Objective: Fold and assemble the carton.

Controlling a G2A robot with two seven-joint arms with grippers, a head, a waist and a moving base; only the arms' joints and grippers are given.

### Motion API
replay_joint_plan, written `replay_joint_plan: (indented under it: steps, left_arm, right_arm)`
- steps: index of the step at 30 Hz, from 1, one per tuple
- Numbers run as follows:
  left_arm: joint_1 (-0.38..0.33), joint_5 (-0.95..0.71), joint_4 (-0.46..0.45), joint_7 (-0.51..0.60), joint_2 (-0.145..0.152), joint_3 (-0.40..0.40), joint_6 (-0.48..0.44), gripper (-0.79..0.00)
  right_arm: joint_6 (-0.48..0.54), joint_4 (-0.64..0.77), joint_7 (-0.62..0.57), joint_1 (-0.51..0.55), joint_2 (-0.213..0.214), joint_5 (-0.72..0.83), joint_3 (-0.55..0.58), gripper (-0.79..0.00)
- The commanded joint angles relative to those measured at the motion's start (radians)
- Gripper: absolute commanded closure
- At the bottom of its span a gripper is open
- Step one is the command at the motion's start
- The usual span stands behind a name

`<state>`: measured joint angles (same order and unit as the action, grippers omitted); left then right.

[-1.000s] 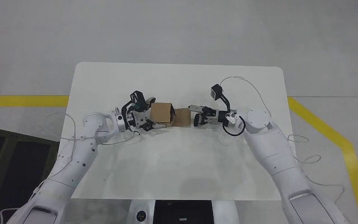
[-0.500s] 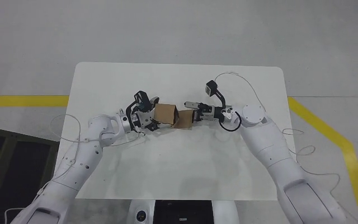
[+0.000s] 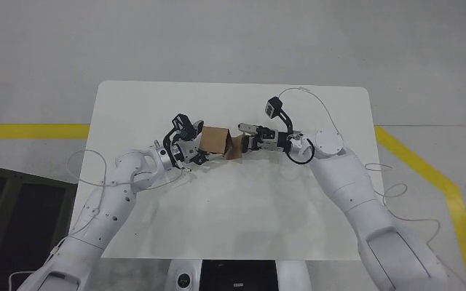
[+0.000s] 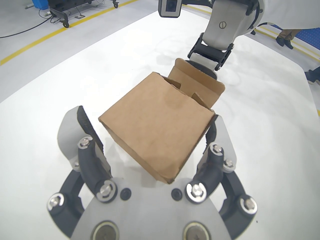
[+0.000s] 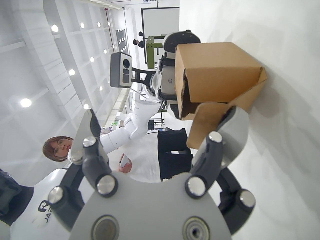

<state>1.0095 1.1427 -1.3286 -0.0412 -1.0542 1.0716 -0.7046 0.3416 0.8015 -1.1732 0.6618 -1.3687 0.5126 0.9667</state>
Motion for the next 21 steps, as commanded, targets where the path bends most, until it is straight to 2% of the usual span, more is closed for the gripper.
replay_joint_plan:
  steps: [1, 6, 8, 11, 21]
  left_arm:
    - [0.001, -0.004, -0.002, 0.001, -0.001, 0.002, 0.003, -0.785]
    - [0.006, -0.019, -0.006, 0.009, -0.002, 0.010, 0.004, -0.785]
    - [0.008, -0.024, -0.010, 0.013, -0.002, 0.014, 0.002, -0.785]
    - [0.011, -0.031, -0.012, 0.020, -0.002, 0.019, -0.002, -0.785]
    - [0.020, -0.043, -0.023, 0.037, -0.002, 0.036, -0.018, -0.785]
  right_arm:
    - [0.005, -0.007, 0.006, -0.005, -0.002, -0.002, -0.002, -0.406]
    - [0.005, -0.019, 0.017, -0.011, -0.005, -0.018, -0.008, -0.302]
    - [0.001, -0.023, 0.026, -0.010, -0.006, -0.027, -0.010, -0.289]
    - [-0.014, -0.027, 0.044, -0.012, -0.008, -0.045, -0.016, -0.212]
    - [-0.051, -0.043, 0.063, -0.044, -0.021, -0.112, -0.052, -0.188]
